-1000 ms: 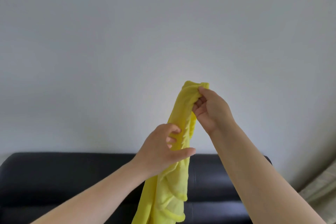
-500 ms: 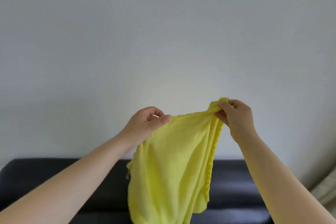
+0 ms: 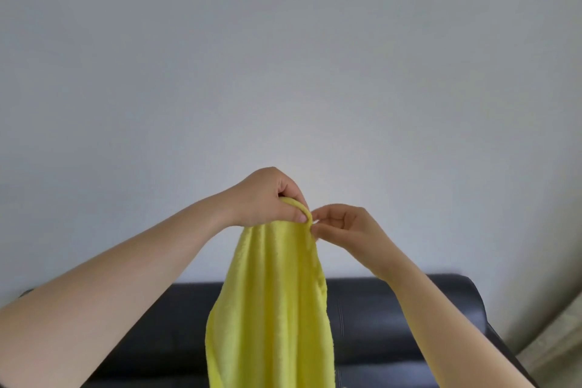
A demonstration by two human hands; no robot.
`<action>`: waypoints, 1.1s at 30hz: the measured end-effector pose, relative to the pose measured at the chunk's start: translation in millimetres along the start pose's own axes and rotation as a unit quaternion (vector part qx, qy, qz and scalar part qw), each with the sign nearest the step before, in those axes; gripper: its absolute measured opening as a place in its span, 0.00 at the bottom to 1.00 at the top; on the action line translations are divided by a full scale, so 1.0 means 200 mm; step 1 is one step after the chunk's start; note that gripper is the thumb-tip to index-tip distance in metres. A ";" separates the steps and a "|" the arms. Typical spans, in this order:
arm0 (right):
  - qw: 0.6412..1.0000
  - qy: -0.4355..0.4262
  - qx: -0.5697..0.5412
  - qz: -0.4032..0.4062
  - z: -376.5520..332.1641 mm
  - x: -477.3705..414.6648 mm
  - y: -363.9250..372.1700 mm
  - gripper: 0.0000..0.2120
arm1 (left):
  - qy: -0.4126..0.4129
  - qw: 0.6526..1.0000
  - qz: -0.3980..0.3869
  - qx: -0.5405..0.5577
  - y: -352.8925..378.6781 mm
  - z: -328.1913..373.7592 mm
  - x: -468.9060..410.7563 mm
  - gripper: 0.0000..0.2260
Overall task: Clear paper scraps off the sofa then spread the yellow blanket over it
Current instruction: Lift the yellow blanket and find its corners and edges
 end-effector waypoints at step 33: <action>0.975 0.114 0.107 0.155 -0.09 0.00 -0.26 0.16 | -0.087 0.996 0.030 -0.013 0.29 -0.34 0.08 0.32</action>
Point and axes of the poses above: each hand's wrist, its own x-axis away from the middle knuckle, its own y-axis out of the palm, z = x × y, the point moved 6 cm from there along -x, towards the middle knuckle, and after that the axes turned 3 degrees about y, right-handed, at the moved point
